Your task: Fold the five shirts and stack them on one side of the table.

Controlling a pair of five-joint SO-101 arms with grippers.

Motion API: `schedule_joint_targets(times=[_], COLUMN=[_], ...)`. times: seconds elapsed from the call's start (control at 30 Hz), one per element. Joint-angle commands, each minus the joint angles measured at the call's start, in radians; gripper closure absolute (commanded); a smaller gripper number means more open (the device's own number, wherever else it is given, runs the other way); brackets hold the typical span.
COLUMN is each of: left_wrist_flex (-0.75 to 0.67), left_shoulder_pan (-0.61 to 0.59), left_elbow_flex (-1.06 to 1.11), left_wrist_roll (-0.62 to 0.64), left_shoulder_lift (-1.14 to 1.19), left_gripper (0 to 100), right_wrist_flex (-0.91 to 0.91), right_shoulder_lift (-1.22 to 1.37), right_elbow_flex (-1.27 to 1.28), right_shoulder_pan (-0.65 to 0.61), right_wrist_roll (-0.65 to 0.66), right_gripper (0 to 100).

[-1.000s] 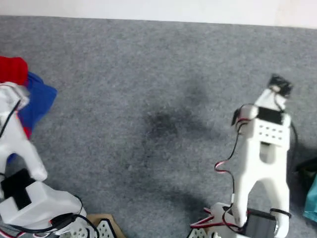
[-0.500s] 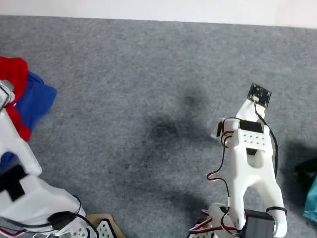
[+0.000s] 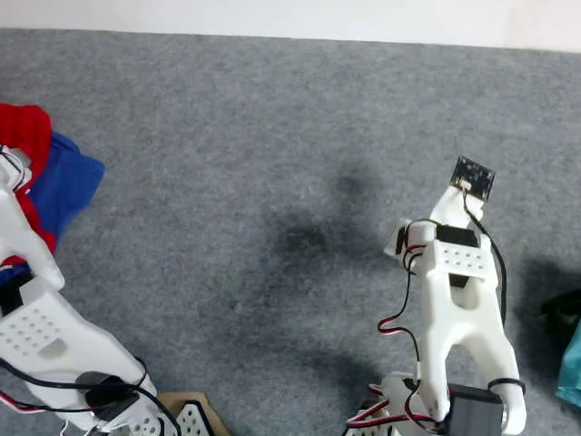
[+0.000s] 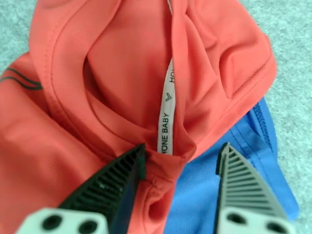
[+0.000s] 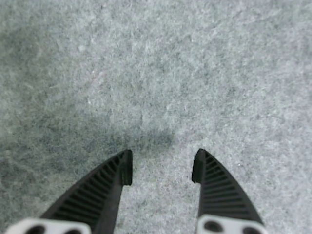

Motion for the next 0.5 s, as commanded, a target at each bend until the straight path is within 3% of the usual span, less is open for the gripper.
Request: schedule_joint_targets(times=[0.0,0.07,0.17,0.47], left_wrist_flex=[-0.017,-0.017,-0.017,0.117], left_shoulder_pan=[-0.002,-0.001,-0.001,0.044], left_elbow_flex=[-0.05,-0.05,-0.05,-0.05], left_wrist_roll=[0.0,-0.002,-0.002,-0.002], left_shoulder_lift=[0.001,0.001,0.001,-0.048], left_gripper=[76,83,99,99], right_wrist_flex=[-0.018,-0.018,-0.018,-0.019], right_shoulder_lift=[-0.028,-0.028,-0.028,-0.027], right_elbow_flex=[-0.004,-0.004,-0.004,-0.001], right_shoulder_pan=[-0.004,-0.004,-0.004,-0.004], right_wrist_roll=[-0.011,-0.011,-0.011,-0.011], right_gripper=[79.6,79.6,79.6,79.6])
